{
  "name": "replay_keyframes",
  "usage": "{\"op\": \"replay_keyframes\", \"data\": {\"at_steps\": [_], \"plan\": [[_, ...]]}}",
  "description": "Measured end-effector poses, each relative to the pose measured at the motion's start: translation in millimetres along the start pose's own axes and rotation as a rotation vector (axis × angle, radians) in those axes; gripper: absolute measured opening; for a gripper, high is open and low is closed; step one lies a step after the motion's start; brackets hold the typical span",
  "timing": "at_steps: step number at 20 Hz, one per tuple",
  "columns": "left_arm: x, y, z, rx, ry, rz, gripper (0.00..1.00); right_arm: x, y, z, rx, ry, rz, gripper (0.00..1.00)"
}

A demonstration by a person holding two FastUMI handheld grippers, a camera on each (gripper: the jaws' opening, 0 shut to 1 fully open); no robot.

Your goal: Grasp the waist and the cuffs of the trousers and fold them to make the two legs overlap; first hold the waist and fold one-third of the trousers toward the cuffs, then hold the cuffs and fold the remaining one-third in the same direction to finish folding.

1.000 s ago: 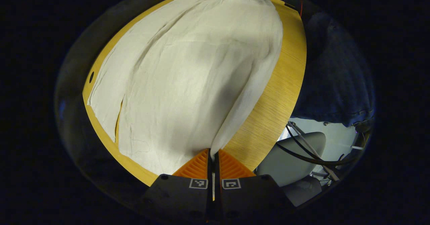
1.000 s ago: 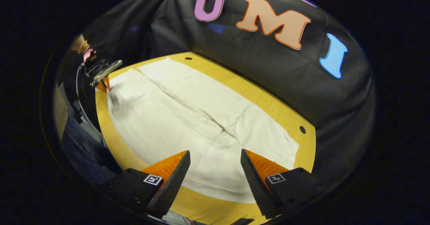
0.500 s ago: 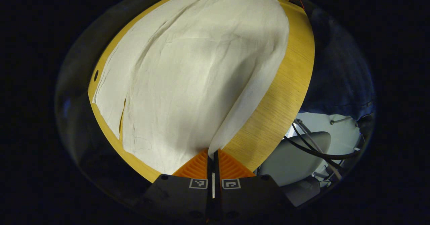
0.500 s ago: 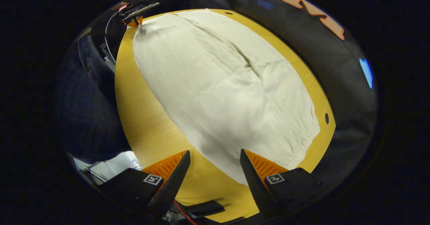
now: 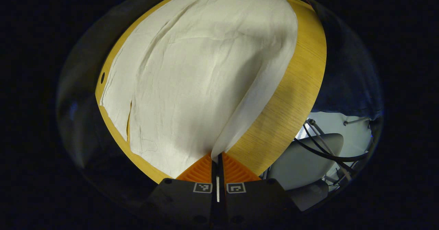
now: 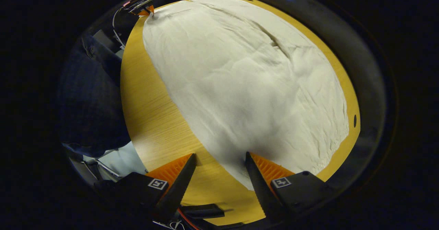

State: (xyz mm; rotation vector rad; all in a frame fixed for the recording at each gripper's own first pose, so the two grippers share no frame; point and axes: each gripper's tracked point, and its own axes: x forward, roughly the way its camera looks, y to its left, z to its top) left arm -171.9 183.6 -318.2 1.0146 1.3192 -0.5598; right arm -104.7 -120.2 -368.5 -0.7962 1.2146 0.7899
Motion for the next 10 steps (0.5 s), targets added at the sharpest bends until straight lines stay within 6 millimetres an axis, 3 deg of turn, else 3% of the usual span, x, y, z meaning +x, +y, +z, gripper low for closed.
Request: {"op": "replay_keyframes", "data": {"at_steps": [4,5,6,9,10], "plan": [[1,1,0,-0.013,-0.004,-0.025,0.01,1,-3,0,0.013,0.028,0.002,0.92],[1,1,0,-0.012,-0.004,-0.029,0.01,1,-4,1,0.024,0.037,-0.002,0.84],[1,0,1,-0.010,-0.004,-0.033,0.01,2,-5,0,0.035,0.049,-0.006,0.87],[1,-1,1,-0.019,-0.011,-0.043,0.00,3,-10,1,0.052,0.065,-0.017,0.66],[1,-1,1,-0.026,-0.013,-0.046,0.01,2,-12,1,0.056,0.069,-0.022,0.53]]}}
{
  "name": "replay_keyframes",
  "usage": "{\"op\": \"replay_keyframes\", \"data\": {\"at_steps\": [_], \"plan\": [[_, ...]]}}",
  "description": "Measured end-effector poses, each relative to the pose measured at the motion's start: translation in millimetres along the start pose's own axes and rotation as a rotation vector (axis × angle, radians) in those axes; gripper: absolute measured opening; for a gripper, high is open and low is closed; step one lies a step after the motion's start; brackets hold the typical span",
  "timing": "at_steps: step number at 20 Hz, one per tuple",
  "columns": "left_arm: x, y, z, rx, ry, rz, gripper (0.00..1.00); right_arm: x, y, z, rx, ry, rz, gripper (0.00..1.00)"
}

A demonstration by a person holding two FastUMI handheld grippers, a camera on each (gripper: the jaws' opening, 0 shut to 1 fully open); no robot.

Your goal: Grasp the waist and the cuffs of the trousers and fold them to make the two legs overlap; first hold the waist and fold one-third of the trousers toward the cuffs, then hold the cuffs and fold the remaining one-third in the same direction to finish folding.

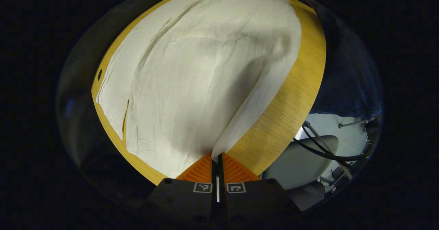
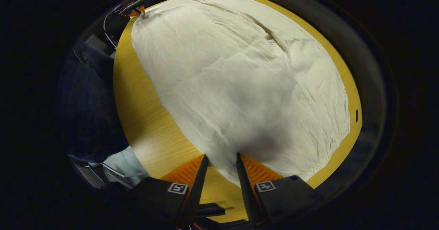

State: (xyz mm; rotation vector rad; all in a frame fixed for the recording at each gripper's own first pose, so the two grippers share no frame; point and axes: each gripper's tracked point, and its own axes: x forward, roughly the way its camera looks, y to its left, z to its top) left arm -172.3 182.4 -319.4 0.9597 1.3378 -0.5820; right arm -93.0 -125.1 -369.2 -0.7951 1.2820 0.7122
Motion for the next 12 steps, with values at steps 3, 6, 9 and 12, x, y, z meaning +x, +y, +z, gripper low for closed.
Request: {"op": "replay_keyframes", "data": {"at_steps": [3,6,9,12], "plan": [[0.1,-1.2,-0.4,-0.010,-0.008,-0.013,0.01,-0.5,-8.2,1.1,0.022,0.010,-0.039,0.17],[-1.0,-2.5,0.1,0.004,-0.014,-0.030,0.01,-0.6,-7.1,0.5,0.014,0.012,-0.047,0.10],[-0.8,-1.8,-0.4,0.009,-0.028,-0.047,0.00,-0.8,-7.8,0.5,0.017,0.019,-0.056,0.05],[-2.1,-1.7,0.5,0.000,-0.030,-0.053,0.01,-1.8,-7.9,-0.2,0.015,0.027,-0.078,0.05]]}}
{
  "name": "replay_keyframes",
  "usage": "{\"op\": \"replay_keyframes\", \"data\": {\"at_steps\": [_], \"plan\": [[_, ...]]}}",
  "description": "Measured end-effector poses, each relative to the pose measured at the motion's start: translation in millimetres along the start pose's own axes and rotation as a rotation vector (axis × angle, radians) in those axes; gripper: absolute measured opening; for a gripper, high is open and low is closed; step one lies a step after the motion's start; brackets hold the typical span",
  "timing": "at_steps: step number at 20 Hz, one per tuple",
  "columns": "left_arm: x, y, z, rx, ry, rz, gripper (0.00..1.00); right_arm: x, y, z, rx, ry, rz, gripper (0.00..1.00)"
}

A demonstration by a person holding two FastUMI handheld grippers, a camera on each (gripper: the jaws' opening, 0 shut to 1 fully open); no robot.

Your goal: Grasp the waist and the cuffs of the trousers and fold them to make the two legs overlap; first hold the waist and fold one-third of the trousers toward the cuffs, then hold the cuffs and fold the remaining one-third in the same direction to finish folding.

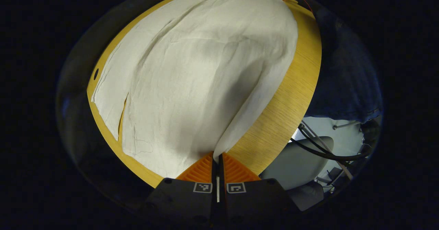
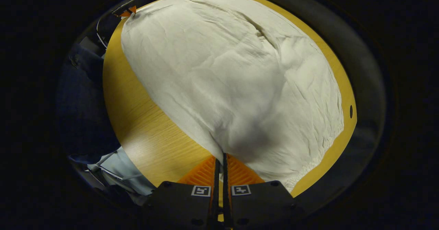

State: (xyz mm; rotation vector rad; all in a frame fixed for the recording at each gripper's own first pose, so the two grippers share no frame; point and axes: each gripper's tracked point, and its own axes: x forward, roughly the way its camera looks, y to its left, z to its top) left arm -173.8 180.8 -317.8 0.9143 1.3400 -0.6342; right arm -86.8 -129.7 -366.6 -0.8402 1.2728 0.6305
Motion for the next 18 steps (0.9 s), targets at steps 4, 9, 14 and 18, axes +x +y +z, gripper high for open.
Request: {"op": "replay_keyframes", "data": {"at_steps": [4,9,14,18], "plan": [[-1,10,6,-0.035,-0.047,0.041,0.00,-5,-2,1,0.014,0.010,-0.061,0.08],[-33,60,34,-0.164,-0.181,0.155,0.00,-30,-24,21,0.215,-0.090,-0.160,0.04],[-74,137,75,-0.257,-0.293,0.345,0.00,-62,-64,52,0.478,-0.253,-0.298,0.04],[-104,201,130,-0.369,-0.411,0.491,0.00,-96,-102,81,0.648,-0.372,-0.368,0.04]]}}
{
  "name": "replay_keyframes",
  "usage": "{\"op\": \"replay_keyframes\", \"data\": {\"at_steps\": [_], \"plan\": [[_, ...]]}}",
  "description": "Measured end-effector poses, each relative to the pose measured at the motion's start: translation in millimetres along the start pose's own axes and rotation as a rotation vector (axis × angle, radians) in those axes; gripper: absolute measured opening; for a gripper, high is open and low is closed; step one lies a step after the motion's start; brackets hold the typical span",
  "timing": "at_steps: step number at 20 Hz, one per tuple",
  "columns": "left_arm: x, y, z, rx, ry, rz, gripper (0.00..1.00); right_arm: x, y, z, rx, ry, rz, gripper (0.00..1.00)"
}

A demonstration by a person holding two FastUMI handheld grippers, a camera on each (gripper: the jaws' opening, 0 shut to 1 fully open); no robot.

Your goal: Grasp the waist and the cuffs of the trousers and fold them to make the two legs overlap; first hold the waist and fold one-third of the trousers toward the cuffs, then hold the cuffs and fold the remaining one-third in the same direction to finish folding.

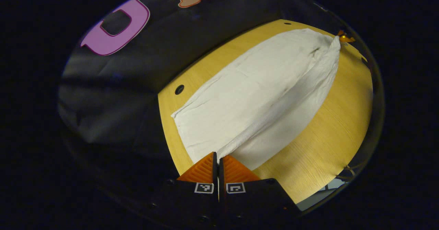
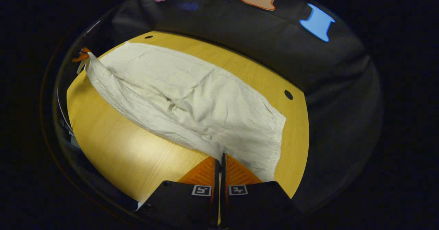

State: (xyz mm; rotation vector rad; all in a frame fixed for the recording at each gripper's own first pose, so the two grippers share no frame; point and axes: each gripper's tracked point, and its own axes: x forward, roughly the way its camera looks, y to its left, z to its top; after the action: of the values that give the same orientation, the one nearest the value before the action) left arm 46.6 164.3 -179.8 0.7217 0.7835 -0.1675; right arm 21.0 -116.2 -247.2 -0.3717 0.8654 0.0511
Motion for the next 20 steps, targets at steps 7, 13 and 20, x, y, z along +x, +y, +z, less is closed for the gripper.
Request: {"op": "replay_keyframes", "data": {"at_steps": [7,13,20], "plan": [[59,55,102,-0.147,-0.123,0.164,0.00,25,-37,104,0.277,-0.189,-0.065,0.04],[110,77,124,-0.414,-0.157,0.244,0.00,65,-48,186,0.486,-0.374,-0.055,0.02],[130,69,126,-0.539,-0.167,0.242,0.00,143,-34,190,0.472,-0.342,-0.034,0.04]]}}
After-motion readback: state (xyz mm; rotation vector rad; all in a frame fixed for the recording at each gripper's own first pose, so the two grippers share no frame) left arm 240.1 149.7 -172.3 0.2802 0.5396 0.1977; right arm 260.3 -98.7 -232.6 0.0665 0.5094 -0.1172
